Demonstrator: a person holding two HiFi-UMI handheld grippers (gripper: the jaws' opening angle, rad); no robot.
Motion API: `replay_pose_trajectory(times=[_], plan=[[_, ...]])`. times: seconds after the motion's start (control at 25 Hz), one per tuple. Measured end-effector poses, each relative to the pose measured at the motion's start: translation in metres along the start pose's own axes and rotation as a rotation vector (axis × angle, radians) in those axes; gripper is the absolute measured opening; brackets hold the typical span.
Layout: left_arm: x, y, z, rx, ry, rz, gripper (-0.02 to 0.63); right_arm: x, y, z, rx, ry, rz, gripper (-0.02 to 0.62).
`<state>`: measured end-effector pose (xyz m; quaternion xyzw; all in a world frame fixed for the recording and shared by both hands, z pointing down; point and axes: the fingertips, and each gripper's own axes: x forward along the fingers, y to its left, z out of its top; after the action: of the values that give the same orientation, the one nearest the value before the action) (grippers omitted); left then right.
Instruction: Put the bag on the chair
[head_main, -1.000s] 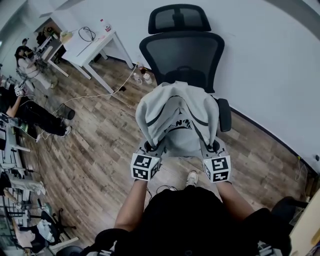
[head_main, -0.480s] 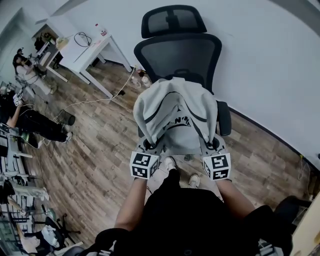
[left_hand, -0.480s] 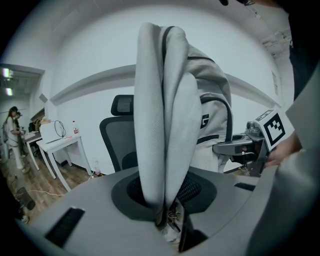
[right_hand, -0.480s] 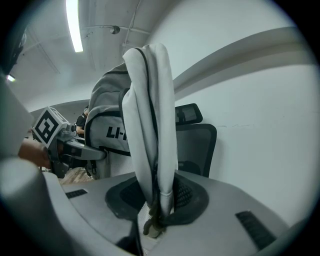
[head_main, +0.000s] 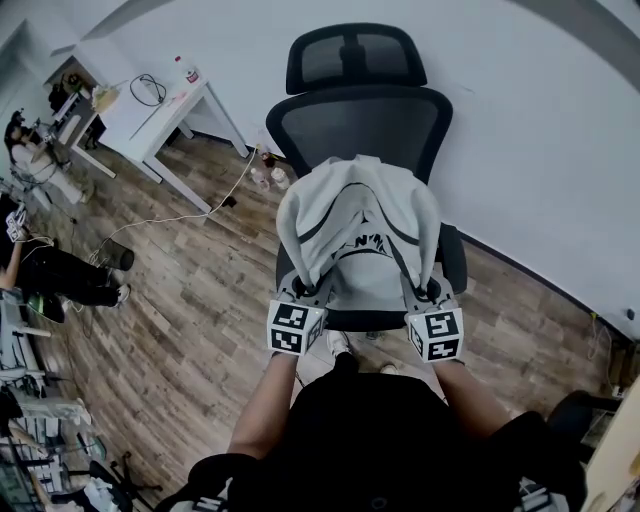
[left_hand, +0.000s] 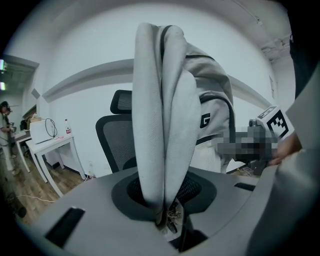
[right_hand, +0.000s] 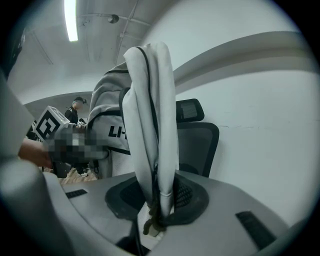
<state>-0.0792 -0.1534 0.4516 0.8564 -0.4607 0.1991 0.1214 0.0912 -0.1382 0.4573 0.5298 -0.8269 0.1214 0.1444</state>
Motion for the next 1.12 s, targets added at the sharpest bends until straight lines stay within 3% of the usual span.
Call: replay_pose_trajectory(times=[0.24, 0.68, 1.12], plan=[[0.024, 0.036, 0.003, -0.014, 0.022, -0.058, 0.104, 0.039, 0.001, 0.01, 0.016, 0.032, -0.053, 0.094], [0.054, 0.062, -0.012, -0.018, 0.07, -0.161, 0.104, 0.077, -0.002, -0.003, 0.054, 0.082, -0.111, 0.094], [0.104, 0.06, -0.043, -0.074, 0.18, -0.148, 0.104, 0.112, -0.033, -0.04, 0.076, 0.19, -0.036, 0.094]])
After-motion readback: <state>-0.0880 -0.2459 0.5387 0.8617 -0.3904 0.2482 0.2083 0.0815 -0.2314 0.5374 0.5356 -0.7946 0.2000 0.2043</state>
